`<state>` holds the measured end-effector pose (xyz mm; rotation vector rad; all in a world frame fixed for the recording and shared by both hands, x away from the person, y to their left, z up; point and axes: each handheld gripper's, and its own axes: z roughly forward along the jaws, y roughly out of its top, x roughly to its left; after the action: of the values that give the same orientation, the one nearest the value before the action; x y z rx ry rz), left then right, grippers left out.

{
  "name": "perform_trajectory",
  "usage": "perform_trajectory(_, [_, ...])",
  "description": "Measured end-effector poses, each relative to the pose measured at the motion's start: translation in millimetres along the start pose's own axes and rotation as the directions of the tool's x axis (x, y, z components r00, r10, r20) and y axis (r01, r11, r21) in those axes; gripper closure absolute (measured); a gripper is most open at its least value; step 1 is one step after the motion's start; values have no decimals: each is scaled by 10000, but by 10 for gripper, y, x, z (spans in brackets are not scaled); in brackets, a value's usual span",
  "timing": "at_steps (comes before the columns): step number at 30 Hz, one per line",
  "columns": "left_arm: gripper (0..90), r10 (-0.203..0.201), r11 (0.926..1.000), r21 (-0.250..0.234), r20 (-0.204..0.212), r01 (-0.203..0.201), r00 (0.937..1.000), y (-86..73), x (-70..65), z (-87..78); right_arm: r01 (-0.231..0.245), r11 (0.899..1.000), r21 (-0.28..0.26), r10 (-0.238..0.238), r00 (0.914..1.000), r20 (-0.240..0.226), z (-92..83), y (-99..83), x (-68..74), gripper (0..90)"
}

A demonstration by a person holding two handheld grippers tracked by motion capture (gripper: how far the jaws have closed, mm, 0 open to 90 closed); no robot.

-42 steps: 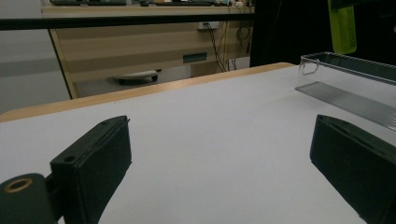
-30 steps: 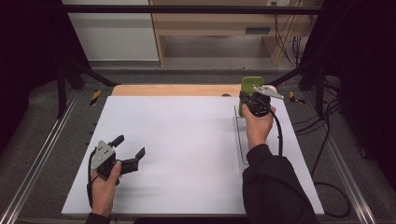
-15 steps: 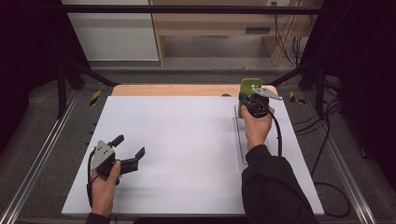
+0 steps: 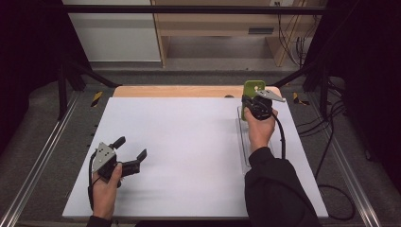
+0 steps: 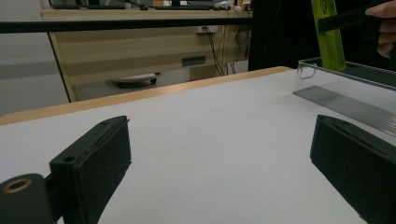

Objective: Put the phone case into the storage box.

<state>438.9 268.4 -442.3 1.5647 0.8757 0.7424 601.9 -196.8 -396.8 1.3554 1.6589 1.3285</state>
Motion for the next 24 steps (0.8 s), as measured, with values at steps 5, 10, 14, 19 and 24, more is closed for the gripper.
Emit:
perform_trajectory(5, [47, -3, 10000, 7, -4, 3, 10000, -1, 1, 1, -51, 10000, 67, 51, 10000, 25, 11, -26, -12, 880])
perform_trajectory(10, [47, 13, 10000, 10, 2, -13, 10000, 0, 0, 1, -35, 9999, 140, 34, 10000, 24, 23, -55, -13, 880])
perform_trajectory(14, [47, 13, 10000, 6, -1, -13, 10000, 1, -1, 0, -41, 9997, 239, 40, 10000, 60, 40, -77, -24, 879])
perform_trajectory(19, [47, 12, 10000, 14, -3, -12, 10000, 0, 0, 1, -76, 9995, 317, 72, 9999, 142, 72, -101, -39, 879])
perform_trajectory(24, [47, 9, 10000, 35, -3, -9, 10000, -1, 1, 2, -81, 9992, 402, 74, 9998, 168, 99, -124, -39, 879])
